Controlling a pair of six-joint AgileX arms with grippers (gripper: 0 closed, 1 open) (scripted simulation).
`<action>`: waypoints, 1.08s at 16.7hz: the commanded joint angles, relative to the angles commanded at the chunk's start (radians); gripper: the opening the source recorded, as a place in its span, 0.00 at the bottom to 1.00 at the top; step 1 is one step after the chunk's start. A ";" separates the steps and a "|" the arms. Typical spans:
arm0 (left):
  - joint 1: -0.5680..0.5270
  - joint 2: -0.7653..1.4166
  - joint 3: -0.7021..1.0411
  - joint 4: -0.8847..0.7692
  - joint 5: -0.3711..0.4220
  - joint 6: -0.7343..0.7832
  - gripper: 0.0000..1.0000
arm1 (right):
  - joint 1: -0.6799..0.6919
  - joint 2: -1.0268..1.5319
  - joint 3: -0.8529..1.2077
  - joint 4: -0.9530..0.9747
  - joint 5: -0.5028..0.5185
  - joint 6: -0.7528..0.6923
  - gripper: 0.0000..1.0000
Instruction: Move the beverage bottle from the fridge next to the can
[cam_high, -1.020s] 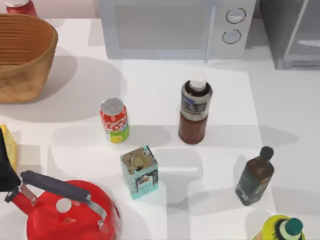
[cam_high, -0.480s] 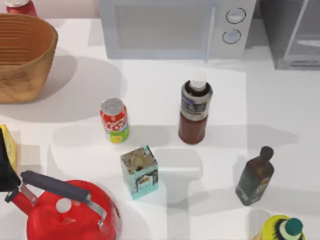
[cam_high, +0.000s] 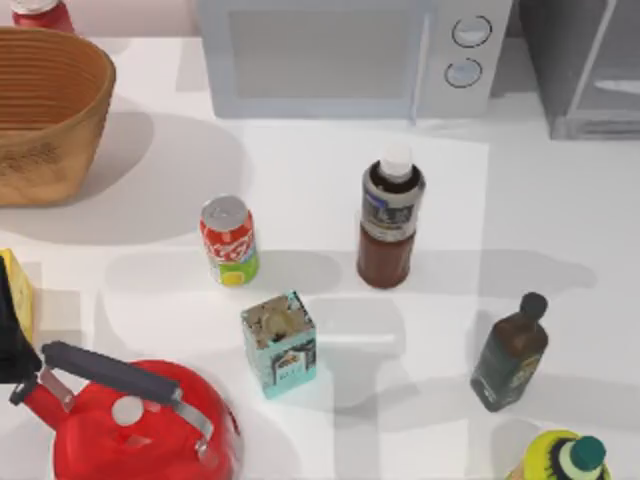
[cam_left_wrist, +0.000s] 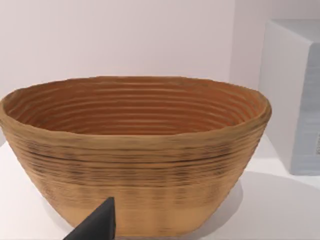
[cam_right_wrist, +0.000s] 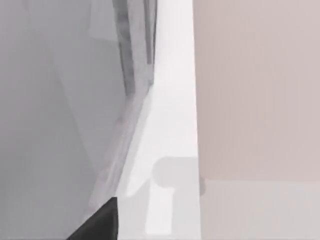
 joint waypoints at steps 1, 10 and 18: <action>0.000 0.000 0.000 0.000 0.000 0.000 1.00 | 0.002 0.000 0.000 0.002 0.001 0.002 1.00; 0.000 0.000 0.000 0.000 0.000 0.000 1.00 | 0.151 -0.035 -0.056 0.073 0.139 0.120 1.00; 0.000 0.000 0.000 0.000 0.000 0.000 1.00 | 0.755 -0.156 -0.235 0.280 0.579 0.498 1.00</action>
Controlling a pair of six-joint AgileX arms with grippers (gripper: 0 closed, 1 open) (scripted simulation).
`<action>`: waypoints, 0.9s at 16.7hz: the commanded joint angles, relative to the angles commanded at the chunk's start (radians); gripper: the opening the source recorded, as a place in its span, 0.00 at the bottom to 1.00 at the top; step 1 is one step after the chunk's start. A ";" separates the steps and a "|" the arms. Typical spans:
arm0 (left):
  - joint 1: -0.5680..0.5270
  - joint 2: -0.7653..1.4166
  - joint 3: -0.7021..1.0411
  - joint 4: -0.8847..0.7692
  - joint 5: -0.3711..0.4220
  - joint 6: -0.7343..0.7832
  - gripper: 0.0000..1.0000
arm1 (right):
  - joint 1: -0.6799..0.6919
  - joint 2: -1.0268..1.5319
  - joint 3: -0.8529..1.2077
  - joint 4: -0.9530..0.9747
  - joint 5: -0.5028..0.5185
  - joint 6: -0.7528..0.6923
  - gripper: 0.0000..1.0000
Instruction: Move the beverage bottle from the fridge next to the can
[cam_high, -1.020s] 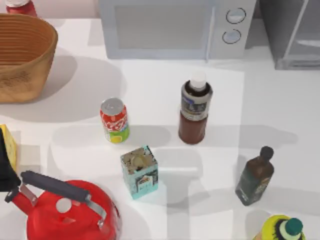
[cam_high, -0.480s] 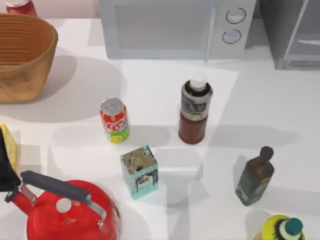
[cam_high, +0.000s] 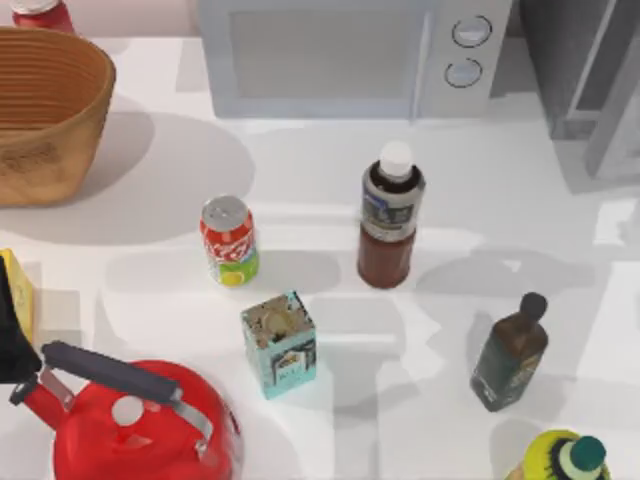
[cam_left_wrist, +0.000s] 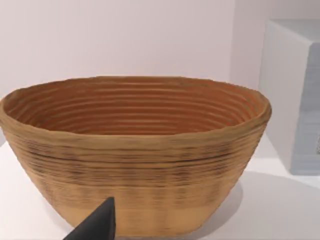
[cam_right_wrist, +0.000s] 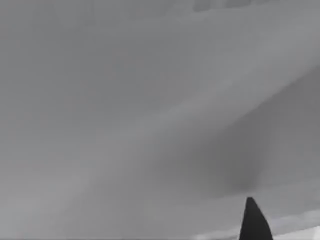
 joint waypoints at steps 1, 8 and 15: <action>0.000 0.000 0.000 0.000 0.000 0.000 1.00 | 0.052 -0.016 -0.021 0.022 0.047 0.041 1.00; 0.000 0.000 0.000 0.000 0.000 0.000 1.00 | 0.154 -0.056 -0.068 0.074 0.145 0.132 1.00; 0.000 0.000 0.000 0.000 0.000 0.000 1.00 | 0.138 0.089 0.089 0.038 0.154 0.126 1.00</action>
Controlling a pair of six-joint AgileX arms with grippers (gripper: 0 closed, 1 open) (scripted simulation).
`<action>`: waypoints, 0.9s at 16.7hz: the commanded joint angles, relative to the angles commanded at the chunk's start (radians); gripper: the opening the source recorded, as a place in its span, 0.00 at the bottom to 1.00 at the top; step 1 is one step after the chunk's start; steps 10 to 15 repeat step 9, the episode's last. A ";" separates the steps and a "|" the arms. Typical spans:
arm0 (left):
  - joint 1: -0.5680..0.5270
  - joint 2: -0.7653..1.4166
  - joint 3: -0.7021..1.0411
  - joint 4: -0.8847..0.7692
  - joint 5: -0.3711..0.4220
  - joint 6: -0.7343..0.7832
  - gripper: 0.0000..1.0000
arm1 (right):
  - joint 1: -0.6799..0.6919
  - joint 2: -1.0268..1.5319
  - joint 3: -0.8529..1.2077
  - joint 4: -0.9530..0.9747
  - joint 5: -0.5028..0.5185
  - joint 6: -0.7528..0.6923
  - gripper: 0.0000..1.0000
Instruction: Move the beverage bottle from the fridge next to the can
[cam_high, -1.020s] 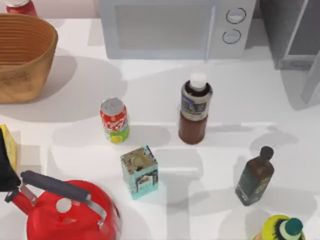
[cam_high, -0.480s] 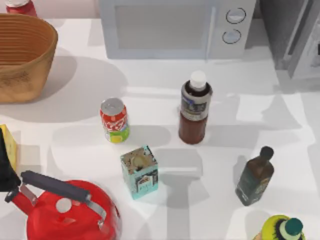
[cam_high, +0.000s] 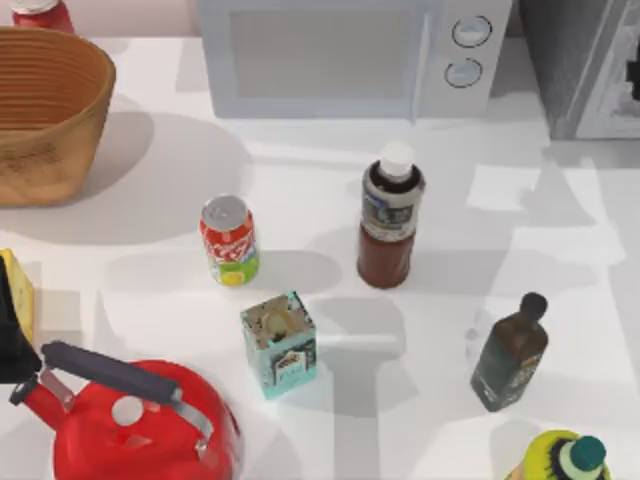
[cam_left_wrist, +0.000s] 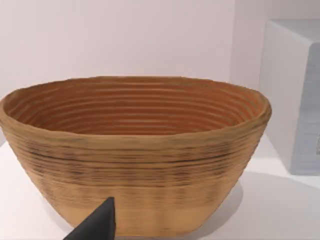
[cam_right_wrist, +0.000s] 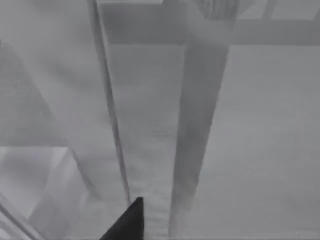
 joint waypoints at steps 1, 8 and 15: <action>0.000 0.000 0.000 0.000 0.000 0.000 1.00 | 0.001 0.039 0.050 -0.010 0.000 0.000 1.00; 0.000 0.000 0.000 0.000 0.000 0.000 1.00 | 0.001 0.221 0.291 -0.059 0.004 0.004 1.00; 0.000 0.000 0.000 0.000 0.000 0.000 1.00 | 0.001 0.221 0.292 -0.059 0.004 0.004 1.00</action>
